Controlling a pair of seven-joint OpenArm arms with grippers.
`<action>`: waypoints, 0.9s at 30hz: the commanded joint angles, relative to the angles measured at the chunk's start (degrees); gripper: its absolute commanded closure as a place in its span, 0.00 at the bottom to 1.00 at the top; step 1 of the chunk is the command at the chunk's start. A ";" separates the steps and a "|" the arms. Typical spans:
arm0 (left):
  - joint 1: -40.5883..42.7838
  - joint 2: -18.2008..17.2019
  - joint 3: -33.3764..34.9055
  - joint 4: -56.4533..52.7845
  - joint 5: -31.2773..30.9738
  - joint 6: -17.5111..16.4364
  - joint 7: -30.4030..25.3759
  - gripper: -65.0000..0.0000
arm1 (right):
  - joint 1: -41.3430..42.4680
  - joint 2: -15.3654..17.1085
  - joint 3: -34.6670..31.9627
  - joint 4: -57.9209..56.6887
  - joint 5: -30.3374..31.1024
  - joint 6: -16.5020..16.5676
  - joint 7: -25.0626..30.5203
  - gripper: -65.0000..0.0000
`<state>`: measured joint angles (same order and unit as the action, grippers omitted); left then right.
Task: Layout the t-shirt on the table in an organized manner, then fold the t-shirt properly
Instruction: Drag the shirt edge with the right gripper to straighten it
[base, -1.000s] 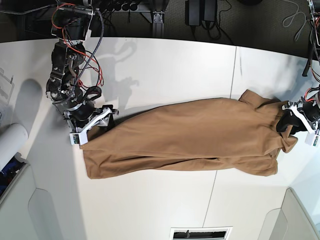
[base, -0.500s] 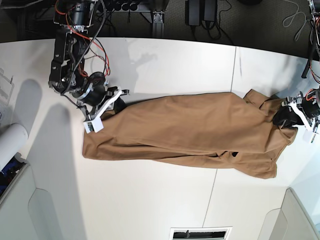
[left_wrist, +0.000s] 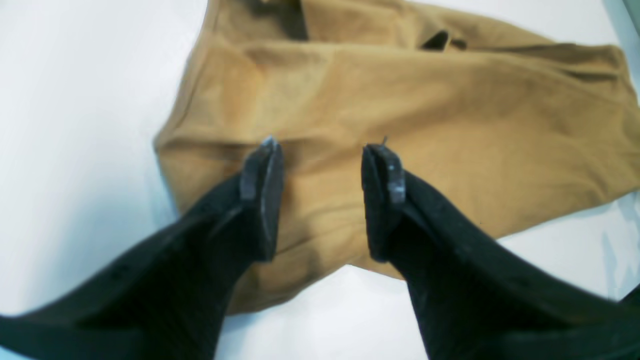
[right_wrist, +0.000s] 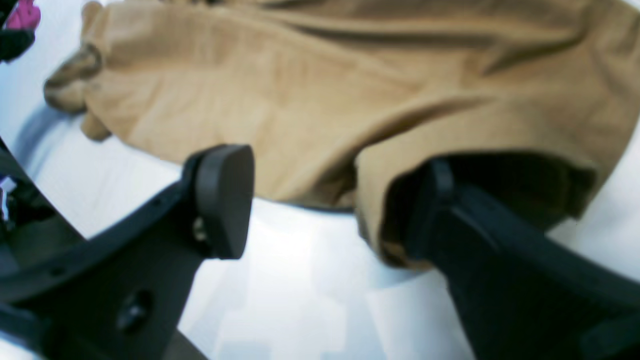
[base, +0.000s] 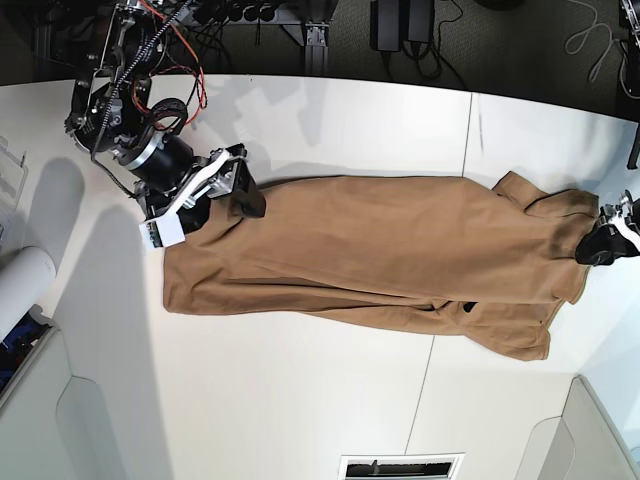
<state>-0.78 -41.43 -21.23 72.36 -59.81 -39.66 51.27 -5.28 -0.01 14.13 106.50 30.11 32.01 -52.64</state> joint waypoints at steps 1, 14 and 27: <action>-0.92 -1.60 -0.57 0.85 -1.27 -0.34 -0.79 0.56 | 0.63 0.15 0.00 0.96 0.07 0.31 1.31 0.34; 1.79 -1.57 -0.57 0.85 -3.80 -0.34 -0.85 0.56 | -9.92 2.47 0.44 0.94 -10.84 -0.31 9.18 0.34; 1.79 -1.27 -0.57 0.85 -3.85 -0.34 -0.85 0.56 | -6.97 4.15 0.42 -6.99 -16.46 -0.92 18.34 0.34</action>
<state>1.76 -41.08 -21.23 72.36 -62.41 -39.62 51.44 -12.99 3.92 14.39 98.45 13.21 30.94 -35.00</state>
